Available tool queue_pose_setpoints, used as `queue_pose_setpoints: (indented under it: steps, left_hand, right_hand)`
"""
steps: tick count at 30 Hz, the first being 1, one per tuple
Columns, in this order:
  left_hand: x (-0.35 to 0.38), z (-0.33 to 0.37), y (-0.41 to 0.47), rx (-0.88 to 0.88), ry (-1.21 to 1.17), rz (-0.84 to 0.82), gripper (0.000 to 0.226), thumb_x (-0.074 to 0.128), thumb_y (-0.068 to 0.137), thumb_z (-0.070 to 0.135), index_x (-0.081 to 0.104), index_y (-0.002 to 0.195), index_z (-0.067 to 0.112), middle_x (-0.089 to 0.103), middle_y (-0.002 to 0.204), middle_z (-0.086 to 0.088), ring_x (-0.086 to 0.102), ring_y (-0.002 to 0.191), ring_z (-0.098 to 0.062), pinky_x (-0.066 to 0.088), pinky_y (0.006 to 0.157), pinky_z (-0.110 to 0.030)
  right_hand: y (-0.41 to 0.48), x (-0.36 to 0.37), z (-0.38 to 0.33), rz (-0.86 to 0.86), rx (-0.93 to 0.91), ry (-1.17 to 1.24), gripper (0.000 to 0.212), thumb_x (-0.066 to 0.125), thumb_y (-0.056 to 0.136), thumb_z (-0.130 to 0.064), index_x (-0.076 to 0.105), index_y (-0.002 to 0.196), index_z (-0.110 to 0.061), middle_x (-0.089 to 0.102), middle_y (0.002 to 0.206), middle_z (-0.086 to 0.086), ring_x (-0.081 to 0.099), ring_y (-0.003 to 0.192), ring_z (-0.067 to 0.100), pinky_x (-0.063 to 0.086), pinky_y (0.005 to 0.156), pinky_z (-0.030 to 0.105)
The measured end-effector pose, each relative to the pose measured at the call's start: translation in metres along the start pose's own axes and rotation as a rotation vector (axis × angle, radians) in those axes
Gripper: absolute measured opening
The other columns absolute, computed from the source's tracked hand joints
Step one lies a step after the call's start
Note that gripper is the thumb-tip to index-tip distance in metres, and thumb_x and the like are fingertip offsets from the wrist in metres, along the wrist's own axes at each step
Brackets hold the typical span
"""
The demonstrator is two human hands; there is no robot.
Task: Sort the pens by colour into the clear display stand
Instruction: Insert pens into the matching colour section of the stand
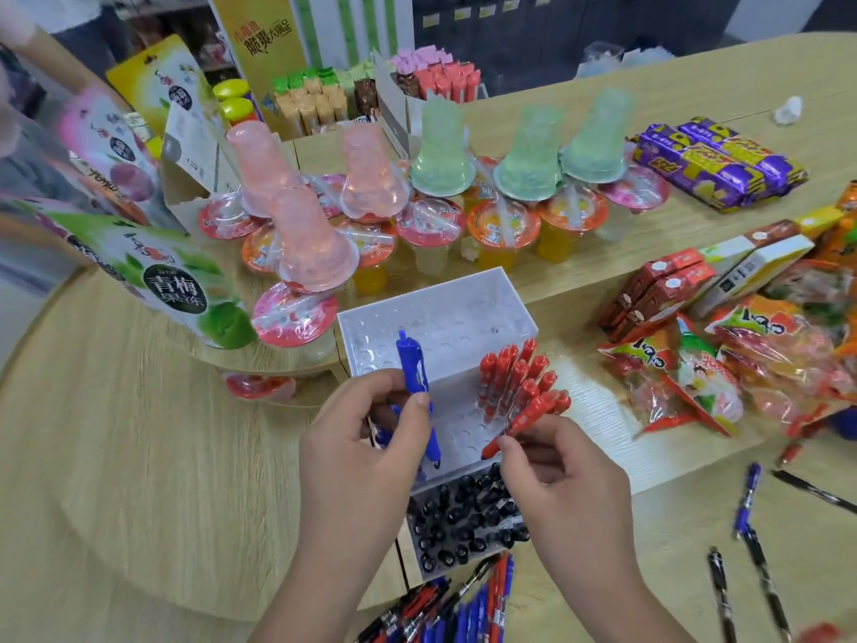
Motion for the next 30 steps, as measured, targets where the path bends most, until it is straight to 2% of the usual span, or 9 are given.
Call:
queue_pose_setpoints:
  steps: [6, 9, 12, 17, 20, 22, 26, 28, 30]
  left_hand:
    - [-0.006, -0.007, -0.014, 0.108, 0.174, -0.023, 0.025, 0.076, 0.081, 0.015, 0.064, 0.080, 0.037, 0.061, 0.080, 0.015, 0.055, 0.084, -0.008, 0.037, 0.074, -0.008]
    - [-0.001, -0.010, -0.018, 0.158, 0.214, -0.023, 0.010, 0.066, 0.079, 0.030, 0.066, 0.085, 0.038, 0.061, 0.087, 0.018, 0.055, 0.093, -0.011, 0.038, 0.079, -0.009]
    - [-0.001, -0.017, -0.023, 0.155, 0.180, 0.026, 0.012, 0.062, 0.078, 0.037, 0.066, 0.089, 0.041, 0.062, 0.095, 0.021, 0.055, 0.103, -0.012, 0.038, 0.085, -0.009]
    - [-0.004, -0.025, -0.029, 0.116, 0.049, 0.089, 0.012, 0.068, 0.078, 0.027, 0.071, 0.089, 0.030, 0.065, 0.103, 0.007, 0.060, 0.106, -0.018, 0.048, 0.086, -0.026]
    - [-0.004, -0.032, -0.031, 0.051, 0.030, 0.117, 0.015, 0.068, 0.078, 0.025, 0.069, 0.087, 0.036, 0.061, 0.107, 0.007, 0.061, 0.103, -0.019, 0.052, 0.086, -0.034]
    - [-0.002, -0.032, -0.033, 0.050, 0.078, 0.108, 0.011, 0.069, 0.077, 0.028, 0.069, 0.088, 0.031, 0.056, 0.113, 0.009, 0.060, 0.106, -0.020, 0.052, 0.089, -0.037]
    - [0.007, -0.025, -0.037, 0.189, 0.294, 0.098, 0.016, 0.072, 0.076, 0.011, 0.068, 0.091, 0.014, 0.047, 0.122, -0.002, 0.049, 0.116, -0.010, 0.038, 0.093, -0.009]
    - [0.010, -0.024, -0.039, 0.235, 0.328, 0.102, 0.020, 0.071, 0.072, 0.010, 0.067, 0.091, 0.014, 0.044, 0.128, -0.009, 0.046, 0.122, -0.011, 0.033, 0.096, -0.006]
    - [0.013, -0.026, -0.041, 0.216, 0.298, 0.099, 0.026, 0.072, 0.072, 0.006, 0.064, 0.092, 0.019, 0.041, 0.135, -0.008, 0.041, 0.130, -0.010, 0.032, 0.099, -0.006]
  right_hand:
    - [-0.002, 0.004, 0.005, -0.032, 0.026, 0.011, 0.010, 0.072, 0.083, -0.027, 0.068, 0.090, -0.034, 0.070, 0.083, -0.018, 0.067, 0.078, 0.001, 0.057, 0.073, 0.026]
    - [-0.004, 0.004, 0.005, -0.050, 0.029, 0.033, 0.010, 0.071, 0.083, -0.027, 0.067, 0.089, -0.034, 0.069, 0.082, -0.017, 0.067, 0.077, 0.003, 0.057, 0.072, 0.028]
    - [-0.005, 0.006, 0.003, -0.069, 0.008, 0.042, 0.010, 0.071, 0.083, -0.026, 0.067, 0.088, -0.033, 0.069, 0.079, -0.015, 0.068, 0.075, 0.004, 0.057, 0.070, 0.026]
    - [-0.003, 0.006, 0.003, -0.082, 0.014, 0.091, 0.010, 0.072, 0.084, -0.023, 0.067, 0.086, -0.031, 0.069, 0.077, -0.015, 0.068, 0.073, 0.004, 0.054, 0.066, 0.018]
    - [0.000, 0.006, -0.001, -0.086, 0.004, 0.102, 0.011, 0.072, 0.085, -0.021, 0.065, 0.084, -0.030, 0.068, 0.077, -0.016, 0.067, 0.073, 0.004, 0.050, 0.064, 0.014]
    - [0.001, 0.007, -0.003, -0.092, -0.003, 0.100, 0.012, 0.072, 0.085, -0.021, 0.065, 0.083, -0.030, 0.068, 0.076, -0.017, 0.067, 0.072, 0.004, 0.051, 0.064, 0.015]
    - [0.003, 0.010, -0.002, -0.095, -0.006, 0.086, 0.009, 0.072, 0.084, -0.022, 0.066, 0.086, -0.028, 0.069, 0.076, -0.017, 0.068, 0.073, 0.003, 0.055, 0.067, 0.021]
    - [0.003, 0.011, -0.001, -0.094, -0.002, 0.087, 0.009, 0.072, 0.084, -0.023, 0.066, 0.086, -0.029, 0.069, 0.076, -0.016, 0.068, 0.073, 0.003, 0.056, 0.068, 0.023]
    - [0.003, 0.010, 0.000, -0.099, 0.006, 0.100, 0.011, 0.072, 0.084, -0.023, 0.065, 0.085, -0.031, 0.069, 0.077, -0.017, 0.068, 0.073, 0.003, 0.056, 0.068, 0.023]
Point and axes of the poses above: each hand's wrist, its own y-axis towards the middle knuckle, its own x-axis out of the palm, z = x × y, the point moved 6 cm from there along y, towards the middle knuckle
